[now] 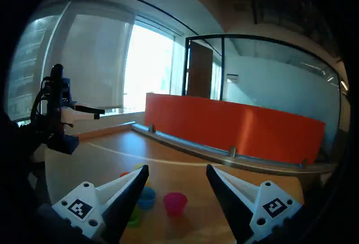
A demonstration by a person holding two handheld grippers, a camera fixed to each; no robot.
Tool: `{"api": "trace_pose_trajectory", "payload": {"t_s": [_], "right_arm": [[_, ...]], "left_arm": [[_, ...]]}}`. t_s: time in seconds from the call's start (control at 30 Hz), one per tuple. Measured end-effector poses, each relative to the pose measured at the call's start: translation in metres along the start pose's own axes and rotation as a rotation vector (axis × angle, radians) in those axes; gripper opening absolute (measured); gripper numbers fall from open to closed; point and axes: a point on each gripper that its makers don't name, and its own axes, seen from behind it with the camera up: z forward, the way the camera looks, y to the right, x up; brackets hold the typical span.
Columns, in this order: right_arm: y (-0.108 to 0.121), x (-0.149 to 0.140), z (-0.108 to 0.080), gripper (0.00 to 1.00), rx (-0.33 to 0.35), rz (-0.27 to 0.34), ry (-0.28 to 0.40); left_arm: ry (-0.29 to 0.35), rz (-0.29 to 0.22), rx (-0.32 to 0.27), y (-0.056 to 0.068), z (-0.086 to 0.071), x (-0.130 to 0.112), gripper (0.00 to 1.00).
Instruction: Pour water
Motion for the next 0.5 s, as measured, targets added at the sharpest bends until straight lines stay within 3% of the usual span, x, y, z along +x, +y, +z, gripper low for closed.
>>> {"api": "trace_pose_trajectory", "payload": {"t_s": [0.2,0.5], "right_arm": [[-0.012,-0.008,-0.002,0.99,0.057,-0.034,-0.039],[-0.017,-0.014,-0.001,0.99,0.093,-0.059,-0.068]], "left_arm": [[-0.037,0.004,-0.041,0.002,0.005,-0.01,0.88],[-0.062,0.039,-0.05,-0.003,0.012,-0.014,0.88]]}}
